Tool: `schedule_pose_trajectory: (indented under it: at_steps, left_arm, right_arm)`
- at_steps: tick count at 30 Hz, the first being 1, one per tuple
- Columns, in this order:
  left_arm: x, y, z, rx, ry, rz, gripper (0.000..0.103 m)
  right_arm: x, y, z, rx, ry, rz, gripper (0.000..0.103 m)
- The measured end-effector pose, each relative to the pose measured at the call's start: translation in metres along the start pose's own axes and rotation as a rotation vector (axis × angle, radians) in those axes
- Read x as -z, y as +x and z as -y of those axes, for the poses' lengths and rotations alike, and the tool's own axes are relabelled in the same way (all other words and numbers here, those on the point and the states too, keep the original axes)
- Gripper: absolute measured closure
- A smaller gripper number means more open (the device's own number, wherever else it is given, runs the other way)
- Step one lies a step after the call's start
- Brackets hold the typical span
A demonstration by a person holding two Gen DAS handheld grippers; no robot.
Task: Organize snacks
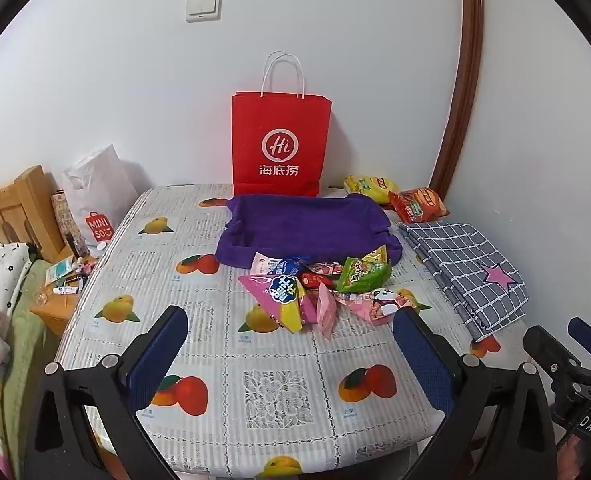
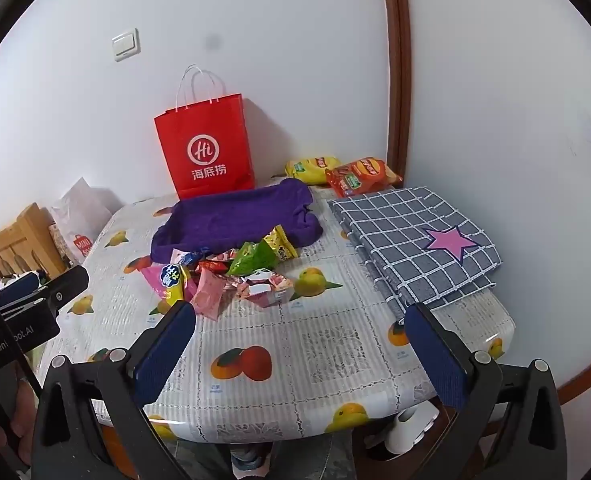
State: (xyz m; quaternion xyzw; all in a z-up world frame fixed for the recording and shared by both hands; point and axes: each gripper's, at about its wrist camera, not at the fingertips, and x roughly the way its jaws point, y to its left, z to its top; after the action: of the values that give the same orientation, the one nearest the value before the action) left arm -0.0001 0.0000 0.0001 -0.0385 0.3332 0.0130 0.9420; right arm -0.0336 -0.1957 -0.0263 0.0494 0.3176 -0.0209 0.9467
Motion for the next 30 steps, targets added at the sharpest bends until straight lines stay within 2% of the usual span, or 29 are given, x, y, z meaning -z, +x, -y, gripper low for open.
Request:
schedule_pose_trajectory:
  at_steps: [6,8,14,30]
  left_arm:
    - [0.001,-0.005,0.001,-0.003,-0.010,0.013,0.000]
    - [-0.001,-0.004,-0.007,0.017,-0.035,0.005,0.000]
    - [-0.005,-0.007,-0.014,0.020,-0.025,0.003,0.000]
    - [-0.005,-0.010,-0.002,0.007,0.010,0.011,0.000]
  right_arm:
    - [-0.002,0.000,-0.006,0.005,-0.014,-0.005,0.000]
    - [-0.002,-0.002,-0.006,0.001,-0.014,0.000,0.000]
    - [-0.001,-0.006,-0.009,-0.003,-0.028,0.013,0.000]
    - [-0.002,-0.009,-0.010,-0.007,-0.027,0.018,0.000]
